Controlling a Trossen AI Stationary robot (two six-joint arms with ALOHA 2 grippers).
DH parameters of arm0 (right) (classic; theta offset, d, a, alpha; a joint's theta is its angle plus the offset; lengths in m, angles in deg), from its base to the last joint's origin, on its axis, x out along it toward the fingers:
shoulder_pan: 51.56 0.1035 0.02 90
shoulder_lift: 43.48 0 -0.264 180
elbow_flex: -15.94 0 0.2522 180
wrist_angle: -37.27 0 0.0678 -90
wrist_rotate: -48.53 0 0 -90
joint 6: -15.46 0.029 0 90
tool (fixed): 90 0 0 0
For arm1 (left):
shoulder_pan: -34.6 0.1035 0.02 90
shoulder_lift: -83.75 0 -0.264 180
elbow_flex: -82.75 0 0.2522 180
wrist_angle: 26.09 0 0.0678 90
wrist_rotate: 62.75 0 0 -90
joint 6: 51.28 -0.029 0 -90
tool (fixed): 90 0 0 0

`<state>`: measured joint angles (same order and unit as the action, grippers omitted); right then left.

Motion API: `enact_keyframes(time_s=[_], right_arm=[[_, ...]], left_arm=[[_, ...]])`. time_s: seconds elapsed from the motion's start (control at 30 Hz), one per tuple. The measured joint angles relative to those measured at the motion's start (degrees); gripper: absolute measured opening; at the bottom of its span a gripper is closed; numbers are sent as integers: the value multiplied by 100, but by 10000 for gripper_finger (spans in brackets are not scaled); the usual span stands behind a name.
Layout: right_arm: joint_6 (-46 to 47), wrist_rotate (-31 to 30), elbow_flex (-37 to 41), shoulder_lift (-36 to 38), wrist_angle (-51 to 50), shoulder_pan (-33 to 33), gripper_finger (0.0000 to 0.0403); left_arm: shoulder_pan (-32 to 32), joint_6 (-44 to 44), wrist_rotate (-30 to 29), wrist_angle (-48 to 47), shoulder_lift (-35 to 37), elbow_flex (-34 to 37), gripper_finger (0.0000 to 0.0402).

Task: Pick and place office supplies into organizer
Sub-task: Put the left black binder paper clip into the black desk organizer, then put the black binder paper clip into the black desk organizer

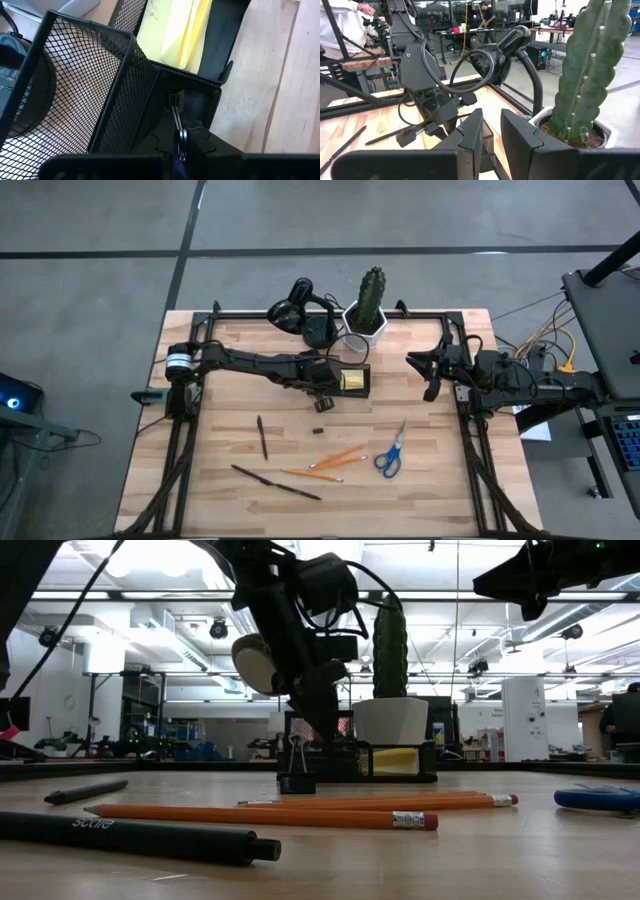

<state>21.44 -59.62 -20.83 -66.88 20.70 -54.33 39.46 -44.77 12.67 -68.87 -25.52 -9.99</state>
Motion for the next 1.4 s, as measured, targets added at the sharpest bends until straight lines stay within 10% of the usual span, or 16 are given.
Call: enact_keyframes(time_s=[0.97,1.4], right_arm=[[0,0,0,0,8,0,57],[0,0,0,0,4,0,57]], left_arm=[[-14,58,94,-75,453,-2,78],[-447,496,2541,-176,713,-4,81]])
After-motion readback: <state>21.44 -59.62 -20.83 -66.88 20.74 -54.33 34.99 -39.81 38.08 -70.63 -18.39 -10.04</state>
